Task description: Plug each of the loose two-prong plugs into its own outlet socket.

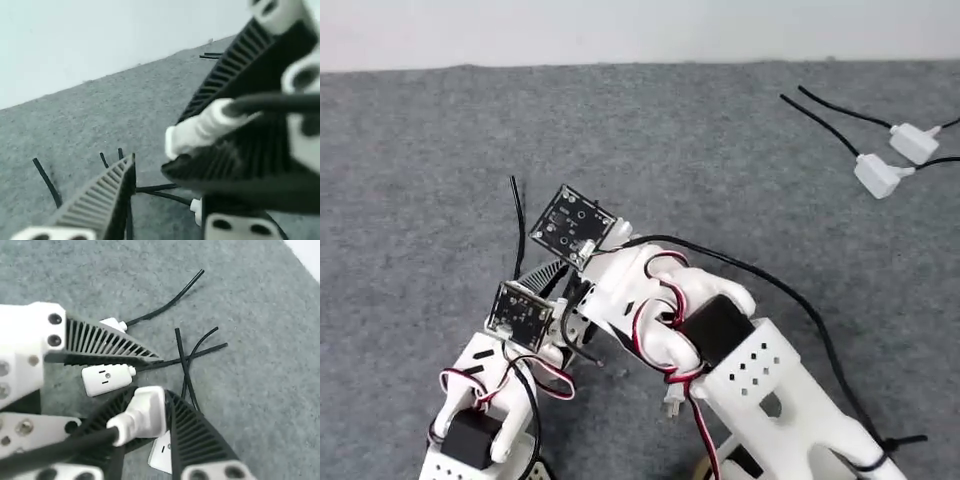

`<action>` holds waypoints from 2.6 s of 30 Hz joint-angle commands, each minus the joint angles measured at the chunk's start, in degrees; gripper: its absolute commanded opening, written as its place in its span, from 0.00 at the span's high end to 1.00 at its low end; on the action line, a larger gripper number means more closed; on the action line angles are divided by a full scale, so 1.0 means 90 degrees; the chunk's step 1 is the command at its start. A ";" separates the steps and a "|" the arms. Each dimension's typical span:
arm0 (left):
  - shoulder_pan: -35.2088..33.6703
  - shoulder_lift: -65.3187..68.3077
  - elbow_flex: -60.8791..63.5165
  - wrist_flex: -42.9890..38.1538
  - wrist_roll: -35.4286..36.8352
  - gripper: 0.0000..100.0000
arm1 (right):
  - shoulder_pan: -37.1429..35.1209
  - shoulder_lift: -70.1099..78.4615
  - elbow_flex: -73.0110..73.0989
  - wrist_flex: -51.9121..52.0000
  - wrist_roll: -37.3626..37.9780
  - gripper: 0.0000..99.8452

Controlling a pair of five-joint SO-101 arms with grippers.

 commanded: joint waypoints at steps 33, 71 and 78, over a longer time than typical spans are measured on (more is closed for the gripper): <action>-0.0664 -0.0098 -0.0405 -0.0147 0.0010 0.81 | 0.1118 -0.0190 0.1045 -0.0073 0.0010 0.99; -0.0664 -0.0098 -0.0083 -0.0469 0.0010 0.81 | 0.2476 -0.0190 0.4454 -0.2164 0.0967 0.87; -0.0654 -0.0098 -0.0083 -0.0469 0.0010 0.81 | 0.2476 -0.0190 0.4396 -0.2232 0.0967 0.87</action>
